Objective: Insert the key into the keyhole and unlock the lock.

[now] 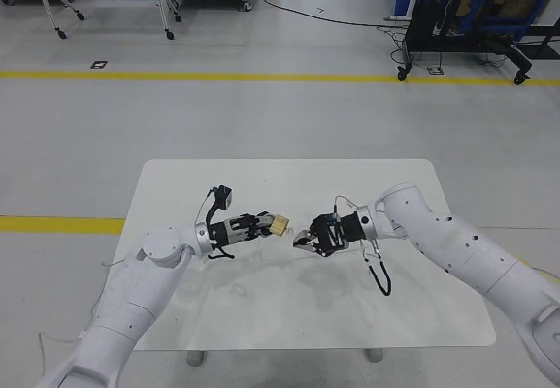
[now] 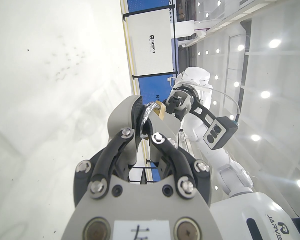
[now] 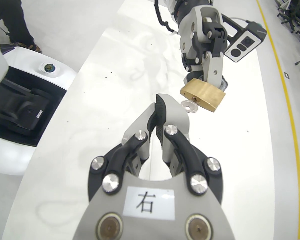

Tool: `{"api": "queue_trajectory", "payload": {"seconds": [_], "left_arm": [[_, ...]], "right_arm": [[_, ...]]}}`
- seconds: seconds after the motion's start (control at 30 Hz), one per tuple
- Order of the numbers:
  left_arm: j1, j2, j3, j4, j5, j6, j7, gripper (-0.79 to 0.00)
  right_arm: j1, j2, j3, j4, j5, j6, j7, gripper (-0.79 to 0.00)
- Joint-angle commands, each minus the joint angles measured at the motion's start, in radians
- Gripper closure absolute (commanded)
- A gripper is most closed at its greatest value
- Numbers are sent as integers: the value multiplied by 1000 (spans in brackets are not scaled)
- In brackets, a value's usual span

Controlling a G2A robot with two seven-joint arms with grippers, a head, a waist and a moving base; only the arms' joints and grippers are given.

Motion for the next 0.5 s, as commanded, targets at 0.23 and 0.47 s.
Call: {"api": "queue_trajectory", "payload": {"seconds": [0.23,0.47], "left_arm": [[-10,-3,4,14,6,-5,-8,0],[-13,-3,6,15,13,-5,-20,0]], "right_arm": [[152,9,-198,54,11,0,-152,0],[154,-21,-198,75,38,0,-103,0]]}}
